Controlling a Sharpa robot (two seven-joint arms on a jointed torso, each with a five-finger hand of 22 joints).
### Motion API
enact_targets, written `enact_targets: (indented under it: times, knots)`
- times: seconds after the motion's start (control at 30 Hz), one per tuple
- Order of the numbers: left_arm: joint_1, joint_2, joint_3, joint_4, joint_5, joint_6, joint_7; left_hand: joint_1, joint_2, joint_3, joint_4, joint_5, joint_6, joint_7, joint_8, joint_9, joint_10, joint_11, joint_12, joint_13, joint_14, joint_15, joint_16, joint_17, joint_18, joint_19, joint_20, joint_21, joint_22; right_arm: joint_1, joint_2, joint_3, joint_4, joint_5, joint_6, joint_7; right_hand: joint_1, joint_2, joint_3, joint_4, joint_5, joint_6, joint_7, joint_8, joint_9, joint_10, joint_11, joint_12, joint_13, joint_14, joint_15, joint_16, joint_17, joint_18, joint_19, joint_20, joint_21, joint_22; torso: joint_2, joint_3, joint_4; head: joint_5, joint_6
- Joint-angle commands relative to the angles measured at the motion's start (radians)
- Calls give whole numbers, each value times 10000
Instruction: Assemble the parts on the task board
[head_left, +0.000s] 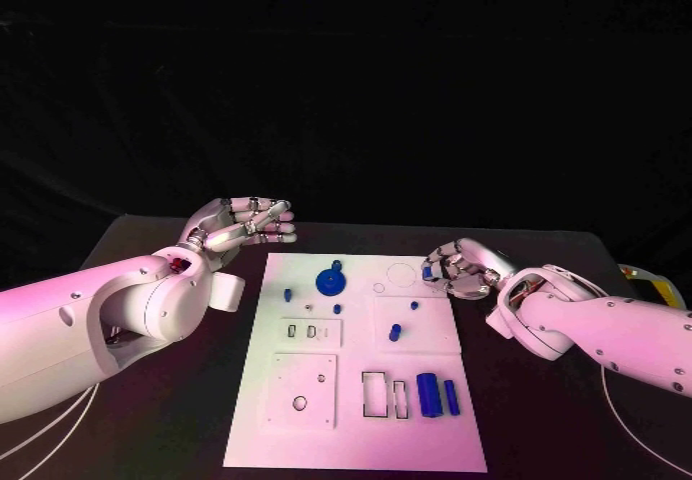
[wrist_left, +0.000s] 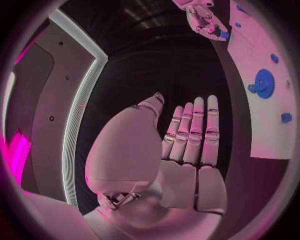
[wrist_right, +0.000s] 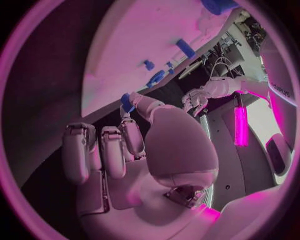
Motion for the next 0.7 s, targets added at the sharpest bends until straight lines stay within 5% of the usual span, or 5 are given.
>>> enact_targets:
  times: [0.03, 0.33, 0.7]
  knots:
    - [7, 50, 7, -42, 32, 167, 50, -12, 64, -50, -7, -56, -77, 183, -33, -9, 32, 49, -36, 11, -80, 24, -37, 12, 136, 23, 35, -54, -17, 78, 101, 5, 557, -693, -651, -1123, 51, 207, 62, 5, -66, 67, -94, 235, 173, 58, -1, 6, 4, 943, -70, 59, 2248, -159, 99, -75, 60, 1452, -59, 0, -6, 56, -57]
    - [7, 193, 3, -214, 32, 210, 26, -10, 66, -49, -6, -56, -74, 179, -31, -8, 38, 47, -35, 13, -80, 23, -37, 16, 136, 23, 35, -54, -19, 120, 967, -10, 1425, -1502, -604, -2366, -207, 86, 77, 60, 67, -17, -70, 261, 185, 61, 22, -12, 1, 991, -51, 117, 2471, -149, 76, -68, 23, 1426, -148, -7, 14, 268, -227]
    - [7, 327, 0, -337, 32, 244, 9, -10, 70, -48, -4, -56, -66, 173, -26, -6, 47, 43, -32, 15, -77, 22, -36, 20, 137, 25, 35, -54, -20, -143, 2209, -101, 1360, -2440, -169, -3036, -406, -10, 53, 123, 178, -10, -83, 315, 203, 109, 15, 18, 51, 982, -54, 107, 2432, -144, 68, -67, 4, 1417, -211, -42, 45, 459, -327]
